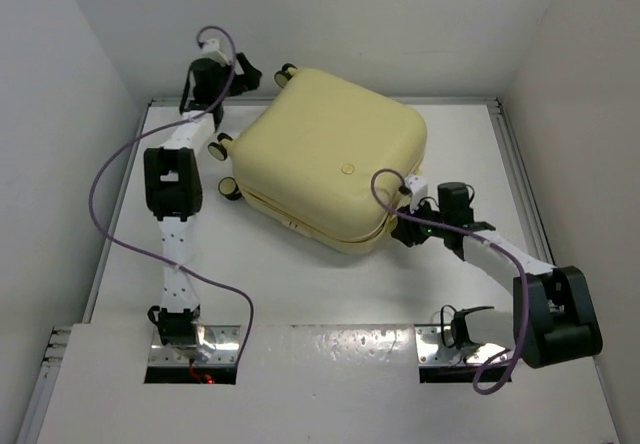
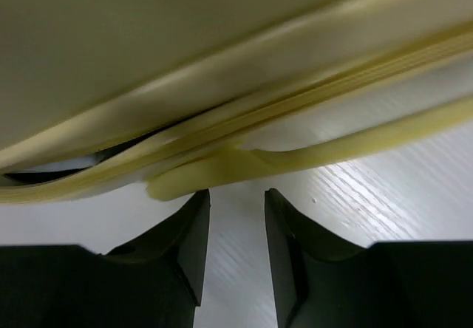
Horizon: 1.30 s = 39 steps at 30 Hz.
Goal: Pack the luggage
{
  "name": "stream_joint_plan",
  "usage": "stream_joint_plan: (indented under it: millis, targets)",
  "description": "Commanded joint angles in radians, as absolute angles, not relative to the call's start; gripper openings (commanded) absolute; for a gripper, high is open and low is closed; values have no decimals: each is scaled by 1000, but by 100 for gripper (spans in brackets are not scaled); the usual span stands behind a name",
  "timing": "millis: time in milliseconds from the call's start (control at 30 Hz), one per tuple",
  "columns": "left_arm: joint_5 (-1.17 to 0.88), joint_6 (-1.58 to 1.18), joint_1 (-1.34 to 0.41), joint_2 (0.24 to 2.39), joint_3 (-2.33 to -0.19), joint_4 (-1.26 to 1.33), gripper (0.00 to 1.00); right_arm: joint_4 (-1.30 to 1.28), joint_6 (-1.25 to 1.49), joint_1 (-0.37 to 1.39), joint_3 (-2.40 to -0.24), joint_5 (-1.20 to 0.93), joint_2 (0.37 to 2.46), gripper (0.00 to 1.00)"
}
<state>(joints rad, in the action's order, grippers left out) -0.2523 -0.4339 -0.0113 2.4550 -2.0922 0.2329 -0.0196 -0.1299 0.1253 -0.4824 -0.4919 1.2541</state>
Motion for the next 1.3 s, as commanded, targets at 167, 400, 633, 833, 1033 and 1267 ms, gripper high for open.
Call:
stream_joint_plan:
  millis: [167, 400, 633, 833, 1033, 1267]
  targets:
    - [-243, -609, 320, 1938, -1888, 268, 100, 570, -230, 444, -385, -439, 1299, 36]
    - [-538, -252, 393, 1669, -1663, -71, 100, 788, -181, 667, -662, -376, 1646, 36]
    - [-594, -58, 393, 1488, -1510, -276, 100, 926, -233, 802, -936, -377, 1879, 39]
    - [-670, 384, 269, 1346, -1415, -489, 100, 1043, -284, 819, -709, -354, 1640, 43]
    - [-710, 869, 63, 1119, -1129, -583, 90, 561, -92, 683, -568, -138, 1289, 44]
    - [-559, 835, -299, 1150, -1009, -543, 65, 298, 110, 471, -635, -117, 1272, 46]
